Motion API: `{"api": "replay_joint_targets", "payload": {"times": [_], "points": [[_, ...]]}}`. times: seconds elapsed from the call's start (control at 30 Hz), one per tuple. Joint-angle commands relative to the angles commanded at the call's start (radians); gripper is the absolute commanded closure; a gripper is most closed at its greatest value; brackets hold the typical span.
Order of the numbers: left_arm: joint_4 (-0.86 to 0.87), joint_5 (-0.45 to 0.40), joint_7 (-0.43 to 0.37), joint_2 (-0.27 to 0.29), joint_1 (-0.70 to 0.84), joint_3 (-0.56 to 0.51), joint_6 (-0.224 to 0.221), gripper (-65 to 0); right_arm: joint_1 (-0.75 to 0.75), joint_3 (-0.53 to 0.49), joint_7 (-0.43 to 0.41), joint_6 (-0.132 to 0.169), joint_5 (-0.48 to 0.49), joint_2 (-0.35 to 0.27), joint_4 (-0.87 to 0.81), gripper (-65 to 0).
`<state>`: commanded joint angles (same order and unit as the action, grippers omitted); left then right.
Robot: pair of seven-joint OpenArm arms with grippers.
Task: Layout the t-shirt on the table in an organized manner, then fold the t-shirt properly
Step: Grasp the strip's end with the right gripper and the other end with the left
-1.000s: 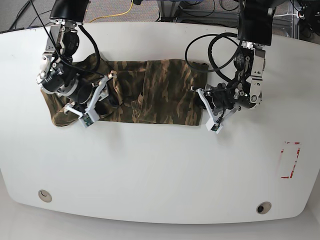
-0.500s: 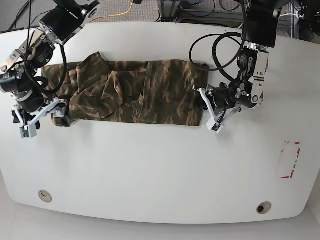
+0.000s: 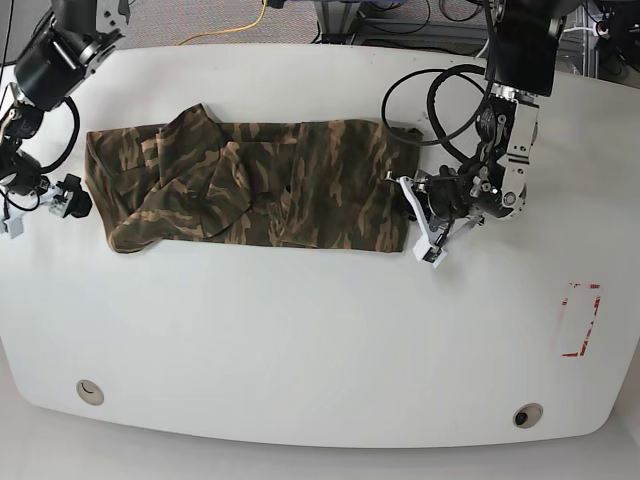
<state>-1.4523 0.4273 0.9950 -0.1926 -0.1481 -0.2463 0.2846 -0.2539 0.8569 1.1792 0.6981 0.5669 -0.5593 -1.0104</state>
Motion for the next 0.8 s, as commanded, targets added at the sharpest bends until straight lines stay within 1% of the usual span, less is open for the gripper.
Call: {"api": "replay_joint_targets", "payload": {"times": [0.17, 0.27, 0.47, 0.53, 0.8], "points": [[0.066, 0.000, -0.002, -0.006, -0.040, -0.021, 0.000, -6.8, 0.005, -0.005, -0.023, 0.000, 0.000, -0.008, 0.063, -65.0], [0.130, 0.000, -0.003, -0.006, -0.064, -0.021, 0.000, -6.8, 0.014, -0.005, -0.023, 0.000, 0.000, 0.012, 0.064, -65.0], [0.163, 0.000, -0.003, -0.008, -0.086, -0.021, 0.002, -6.9, 0.046, -0.008, -0.011, 0.000, 0.000, 0.080, 0.040, -65.0], [0.163, 0.000, -0.003, -0.008, -0.089, -0.025, 0.002, -6.9, 0.048, -0.008, 0.008, 0.000, 0.000, 0.117, 0.015, -65.0], [0.163, 0.002, -0.002, -0.006, -0.091, -0.091, 0.002, -6.9, 0.049, -0.008, 0.126, 0.000, 0.000, 0.233, -0.132, -65.0]]}}
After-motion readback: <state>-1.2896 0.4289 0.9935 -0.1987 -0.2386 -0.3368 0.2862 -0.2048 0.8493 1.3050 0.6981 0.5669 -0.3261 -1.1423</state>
